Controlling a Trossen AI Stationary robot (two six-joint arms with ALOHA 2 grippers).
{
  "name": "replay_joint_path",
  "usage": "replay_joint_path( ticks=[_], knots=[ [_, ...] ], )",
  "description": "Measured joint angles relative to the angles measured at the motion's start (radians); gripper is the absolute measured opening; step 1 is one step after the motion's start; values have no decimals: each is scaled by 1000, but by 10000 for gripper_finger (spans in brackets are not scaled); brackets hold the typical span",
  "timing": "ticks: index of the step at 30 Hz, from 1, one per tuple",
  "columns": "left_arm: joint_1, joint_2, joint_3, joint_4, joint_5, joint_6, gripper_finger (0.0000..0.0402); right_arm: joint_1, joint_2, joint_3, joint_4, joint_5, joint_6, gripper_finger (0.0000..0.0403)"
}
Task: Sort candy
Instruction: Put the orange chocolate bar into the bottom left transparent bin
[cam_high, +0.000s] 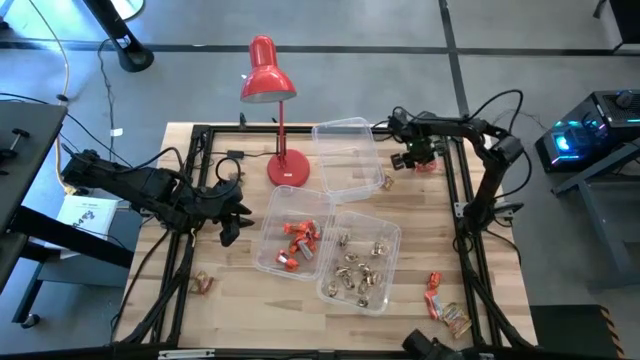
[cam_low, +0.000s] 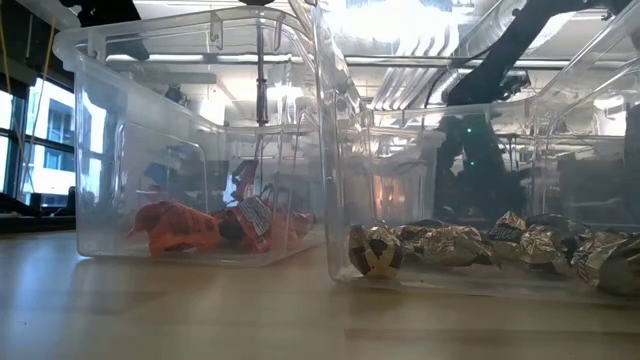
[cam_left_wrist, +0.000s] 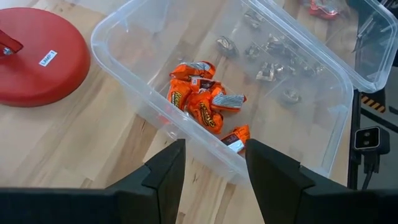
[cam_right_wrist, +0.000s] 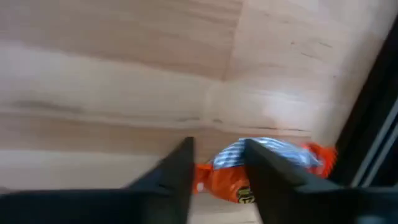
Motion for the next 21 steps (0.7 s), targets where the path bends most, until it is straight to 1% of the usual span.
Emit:
replay_joint_path(
  ticks=[3,4,5,7,9,12,15,17,19,21],
  knots=[
    [0,0,0,0,-14,0,161,46,-19,-12,-70,67,-30,47],
    [0,0,0,0,-24,1,161,57,-32,-13,-113,73,-40,24],
    [0,0,0,0,-31,1,161,70,-53,-12,-122,83,-48,15],
    [0,0,0,1,-38,1,161,96,-100,-5,-156,101,-50,16],
    [0,0,0,5,-40,1,161,131,-163,-10,-214,104,-50,8],
    [0,0,0,32,-40,5,161,196,-303,-8,-233,103,-19,4],
    [0,0,0,63,-40,32,161,272,-462,-8,-255,79,63,2],
    [0,0,0,67,-39,55,161,330,-573,-8,-252,32,137,2],
    [0,0,0,66,-38,86,161,401,-671,-8,-222,-12,214,1],
    [0,0,0,66,-36,120,161,487,-755,-7,-176,-33,299,1]
  ],
)
